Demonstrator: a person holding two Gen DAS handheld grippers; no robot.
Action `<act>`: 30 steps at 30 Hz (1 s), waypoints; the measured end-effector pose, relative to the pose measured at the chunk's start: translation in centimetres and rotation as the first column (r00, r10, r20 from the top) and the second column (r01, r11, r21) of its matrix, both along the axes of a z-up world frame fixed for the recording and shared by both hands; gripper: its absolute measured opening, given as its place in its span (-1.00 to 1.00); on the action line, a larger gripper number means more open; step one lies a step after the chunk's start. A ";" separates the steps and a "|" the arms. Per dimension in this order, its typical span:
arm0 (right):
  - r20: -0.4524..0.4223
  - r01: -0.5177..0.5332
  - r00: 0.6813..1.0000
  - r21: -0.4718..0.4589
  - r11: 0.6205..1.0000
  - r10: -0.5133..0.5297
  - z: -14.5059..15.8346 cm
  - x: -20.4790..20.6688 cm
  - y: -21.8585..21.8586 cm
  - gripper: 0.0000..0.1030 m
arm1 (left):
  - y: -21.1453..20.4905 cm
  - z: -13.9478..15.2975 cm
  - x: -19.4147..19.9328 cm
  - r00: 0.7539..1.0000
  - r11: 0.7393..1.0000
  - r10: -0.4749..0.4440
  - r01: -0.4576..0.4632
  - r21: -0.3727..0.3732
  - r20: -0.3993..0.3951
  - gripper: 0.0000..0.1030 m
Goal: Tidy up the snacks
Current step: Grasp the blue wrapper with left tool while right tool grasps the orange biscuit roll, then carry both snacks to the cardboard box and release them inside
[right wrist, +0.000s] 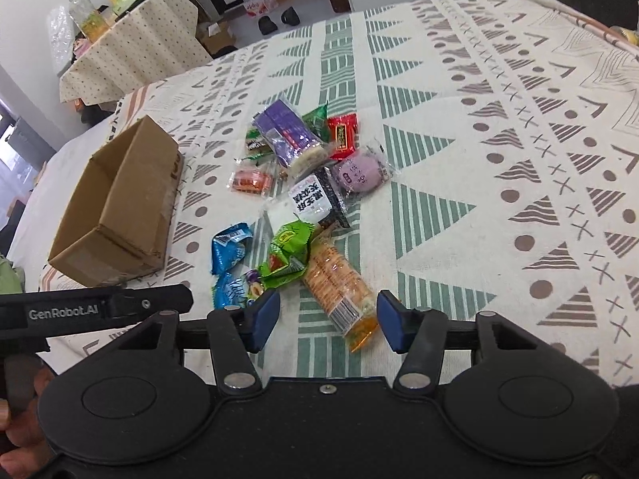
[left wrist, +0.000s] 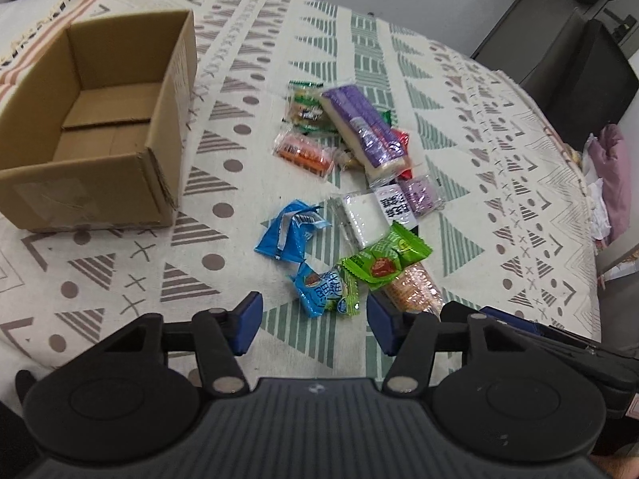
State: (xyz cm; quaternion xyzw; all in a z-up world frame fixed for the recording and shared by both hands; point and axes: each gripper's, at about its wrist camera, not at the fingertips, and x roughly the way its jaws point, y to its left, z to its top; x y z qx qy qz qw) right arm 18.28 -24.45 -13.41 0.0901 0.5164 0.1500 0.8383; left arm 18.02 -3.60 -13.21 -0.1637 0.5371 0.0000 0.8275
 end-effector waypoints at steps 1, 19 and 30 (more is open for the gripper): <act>-0.007 -0.002 1.000 0.000 1.000 0.002 -0.2 0.3 0.1 0.01 | 0.0 -0.4 0.3 1.000 1.000 0.004 -0.004 -0.004 -0.011 0.10; -0.136 -0.067 0.989 -0.057 0.996 0.059 -5.0 2.4 1.5 -0.08 | -1.9 -6.2 5.4 0.979 0.998 0.048 -0.041 0.040 -0.198 -0.40; -0.088 -0.035 0.996 -0.107 0.994 0.026 -3.9 2.2 1.9 -0.30 | -3.1 -5.0 6.4 0.974 0.995 0.045 -0.024 0.097 -0.222 -0.45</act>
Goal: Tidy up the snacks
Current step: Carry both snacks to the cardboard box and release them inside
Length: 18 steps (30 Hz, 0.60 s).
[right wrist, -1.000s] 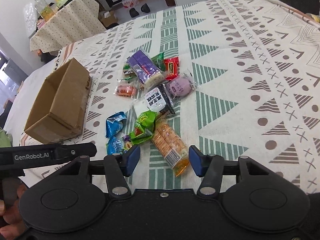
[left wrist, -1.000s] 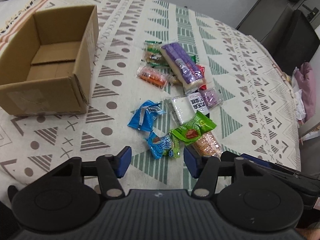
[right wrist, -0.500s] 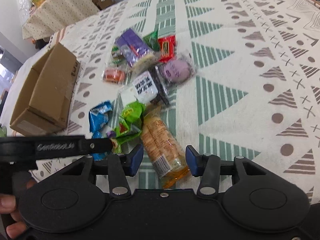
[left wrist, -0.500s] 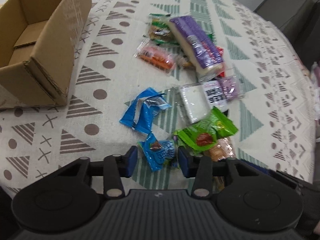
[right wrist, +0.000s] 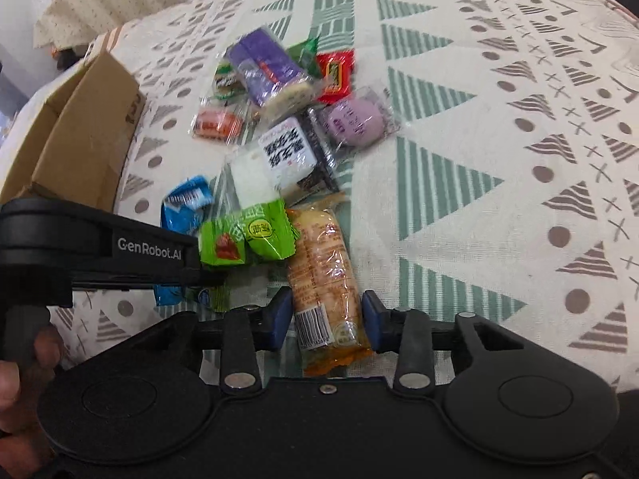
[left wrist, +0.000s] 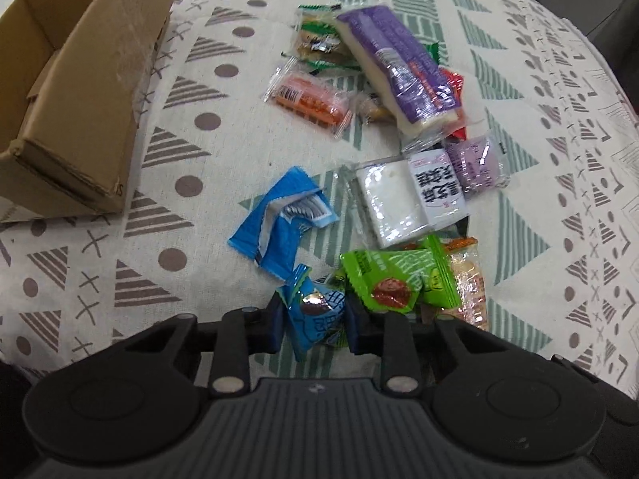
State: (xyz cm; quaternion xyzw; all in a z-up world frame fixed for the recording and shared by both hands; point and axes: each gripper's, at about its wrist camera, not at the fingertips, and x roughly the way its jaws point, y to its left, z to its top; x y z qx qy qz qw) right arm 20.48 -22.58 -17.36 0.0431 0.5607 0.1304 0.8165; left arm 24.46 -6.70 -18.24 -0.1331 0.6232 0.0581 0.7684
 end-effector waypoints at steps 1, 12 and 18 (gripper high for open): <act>0.008 0.013 1.000 0.005 1.000 -0.013 0.2 -0.1 -0.2 -0.30 | 0.1 0.3 -0.1 1.000 1.000 -0.006 0.006 0.001 0.008 -0.45; 0.110 0.110 0.988 0.028 0.994 -0.112 3.1 -3.0 -0.6 -0.33 | 0.9 3.6 -2.0 0.992 0.999 -0.043 0.046 -0.026 0.116 -0.45; 0.159 0.140 0.977 0.043 0.989 -0.145 4.5 -4.5 -0.5 -0.33 | 1.4 5.8 -3.8 0.981 0.997 -0.055 0.063 -0.034 0.185 -0.45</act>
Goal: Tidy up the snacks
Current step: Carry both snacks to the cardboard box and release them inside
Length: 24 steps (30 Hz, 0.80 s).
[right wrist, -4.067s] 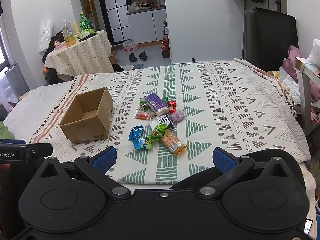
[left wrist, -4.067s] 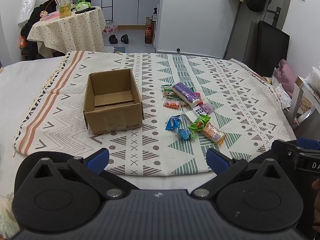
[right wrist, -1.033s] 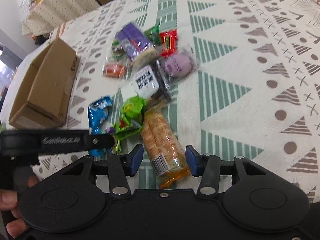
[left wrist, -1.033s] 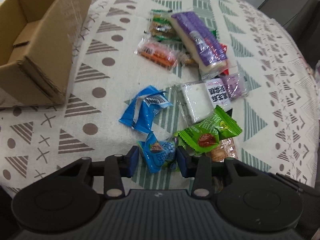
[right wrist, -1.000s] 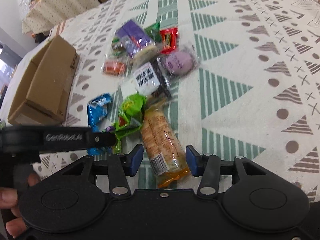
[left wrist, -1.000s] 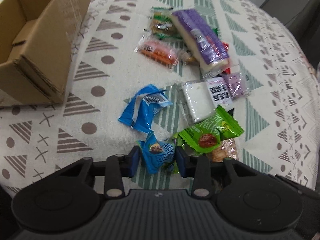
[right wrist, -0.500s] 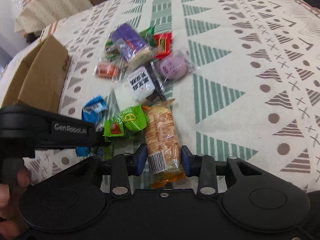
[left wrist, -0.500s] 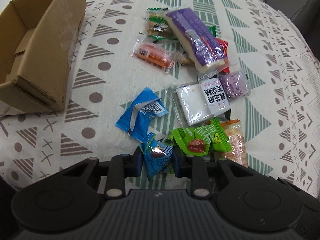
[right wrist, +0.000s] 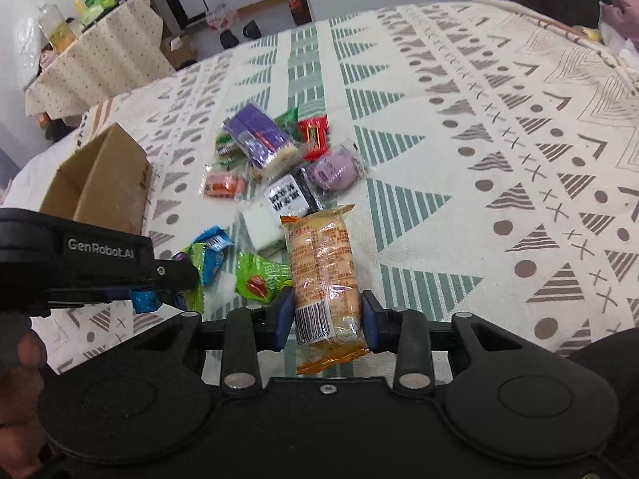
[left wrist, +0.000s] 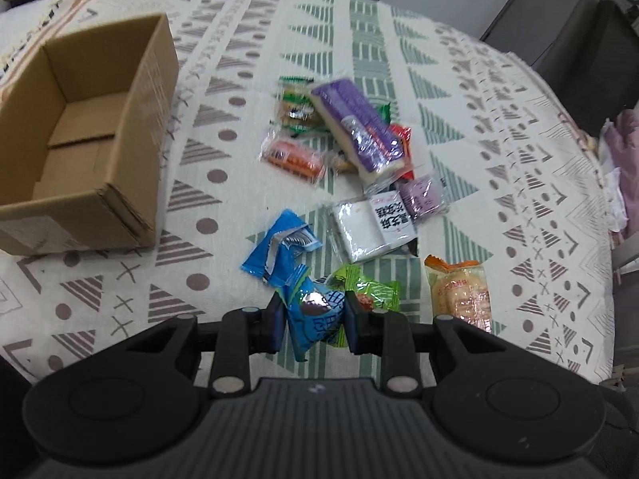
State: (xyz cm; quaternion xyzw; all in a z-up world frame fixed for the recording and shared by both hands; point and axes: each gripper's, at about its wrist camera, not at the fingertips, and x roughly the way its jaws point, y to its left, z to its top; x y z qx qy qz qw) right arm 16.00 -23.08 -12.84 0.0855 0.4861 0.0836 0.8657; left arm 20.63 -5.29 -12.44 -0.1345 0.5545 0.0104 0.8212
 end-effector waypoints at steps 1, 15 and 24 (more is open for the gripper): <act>0.007 0.003 1.000 0.003 1.000 -0.003 0.3 -0.2 0.0 -0.33 | 0.1 0.3 -0.3 1.000 1.000 -0.002 0.002 -0.002 0.010 -0.45; 0.130 0.020 0.991 0.016 1.000 -0.022 4.1 -2.6 1.1 -0.33 | 2.7 4.5 -2.8 0.990 1.000 0.003 -0.002 -0.012 0.141 -0.45; 0.187 -0.012 0.982 0.032 0.999 0.006 6.2 -2.4 3.7 -0.33 | 5.7 7.1 -3.9 0.976 0.998 0.051 -0.044 -0.038 0.211 -0.45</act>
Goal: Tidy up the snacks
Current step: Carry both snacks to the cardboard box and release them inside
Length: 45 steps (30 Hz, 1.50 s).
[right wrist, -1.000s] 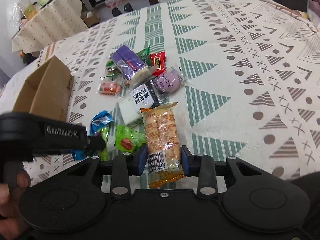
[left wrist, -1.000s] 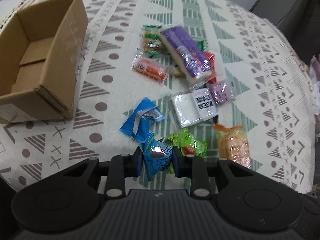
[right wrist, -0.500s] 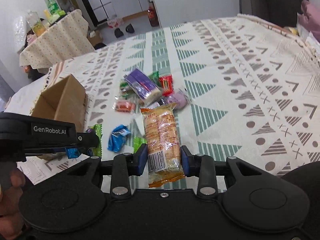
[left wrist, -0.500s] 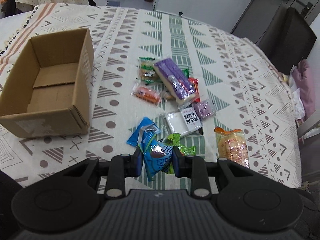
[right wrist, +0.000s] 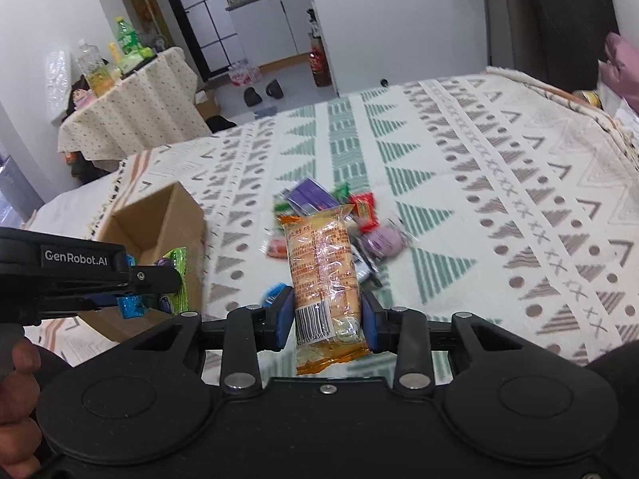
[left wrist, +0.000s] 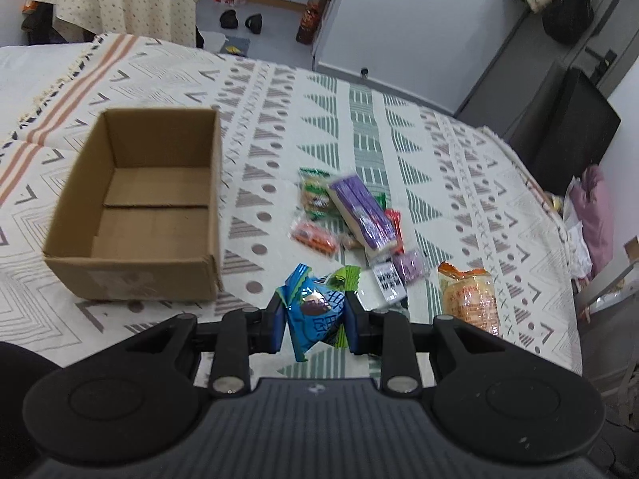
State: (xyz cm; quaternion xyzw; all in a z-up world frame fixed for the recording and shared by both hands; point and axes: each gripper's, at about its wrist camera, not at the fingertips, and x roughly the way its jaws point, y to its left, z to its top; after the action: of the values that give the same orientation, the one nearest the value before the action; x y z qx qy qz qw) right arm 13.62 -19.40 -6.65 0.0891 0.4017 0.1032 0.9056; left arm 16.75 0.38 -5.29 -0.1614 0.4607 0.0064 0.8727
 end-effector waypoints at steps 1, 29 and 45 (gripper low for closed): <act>0.007 -0.005 1.000 0.004 1.000 0.005 0.2 0.1 0.4 -0.33 | 0.4 0.3 -0.1 1.000 1.000 0.005 -0.005 -0.001 0.007 -0.45; 0.020 -0.193 0.981 0.077 0.978 0.192 0.9 6.1 14.5 -0.33 | 16.1 -1.0 2.1 0.971 0.969 0.240 -0.239 -0.060 0.007 -0.44; -0.019 -0.208 0.977 0.110 0.972 0.211 -0.3 7.7 17.5 0.18 | 18.9 -2.0 2.9 0.956 0.958 0.285 -0.287 -0.017 -0.067 0.45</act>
State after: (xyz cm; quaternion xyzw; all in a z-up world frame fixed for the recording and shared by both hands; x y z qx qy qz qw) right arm 21.35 -1.94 -6.99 0.0961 0.4164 0.2182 0.8774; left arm 19.61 19.29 -7.26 -0.2374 0.4601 0.1317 0.8454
